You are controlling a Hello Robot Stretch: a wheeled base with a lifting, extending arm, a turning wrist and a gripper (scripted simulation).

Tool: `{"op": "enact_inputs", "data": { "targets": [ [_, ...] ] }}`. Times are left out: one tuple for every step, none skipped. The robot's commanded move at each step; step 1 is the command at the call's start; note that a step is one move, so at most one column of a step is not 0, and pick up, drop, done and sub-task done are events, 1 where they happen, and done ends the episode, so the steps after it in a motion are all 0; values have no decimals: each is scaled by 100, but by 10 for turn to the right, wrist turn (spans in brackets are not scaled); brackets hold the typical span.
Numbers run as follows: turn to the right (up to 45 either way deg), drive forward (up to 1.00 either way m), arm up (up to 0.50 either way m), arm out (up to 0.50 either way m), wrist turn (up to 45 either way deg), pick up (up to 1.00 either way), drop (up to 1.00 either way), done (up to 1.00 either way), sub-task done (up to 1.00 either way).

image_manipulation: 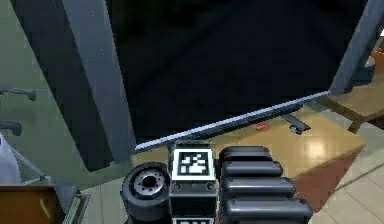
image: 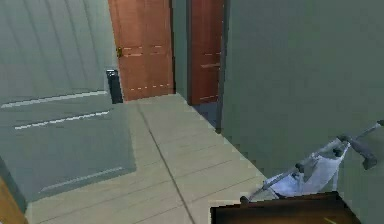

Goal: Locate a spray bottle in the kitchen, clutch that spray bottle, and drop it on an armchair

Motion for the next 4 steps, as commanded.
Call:
{"op": "enact_inputs", "data": {
  "targets": [
    [-450,0,0,0,0,0,0,0,0],
    [-120,0,0,0,0,0,0,0,0],
    [0,15,0,0,0,0,0,0,0],
    [450,0,0,0,0,0,0,0,0]
  ]
}}
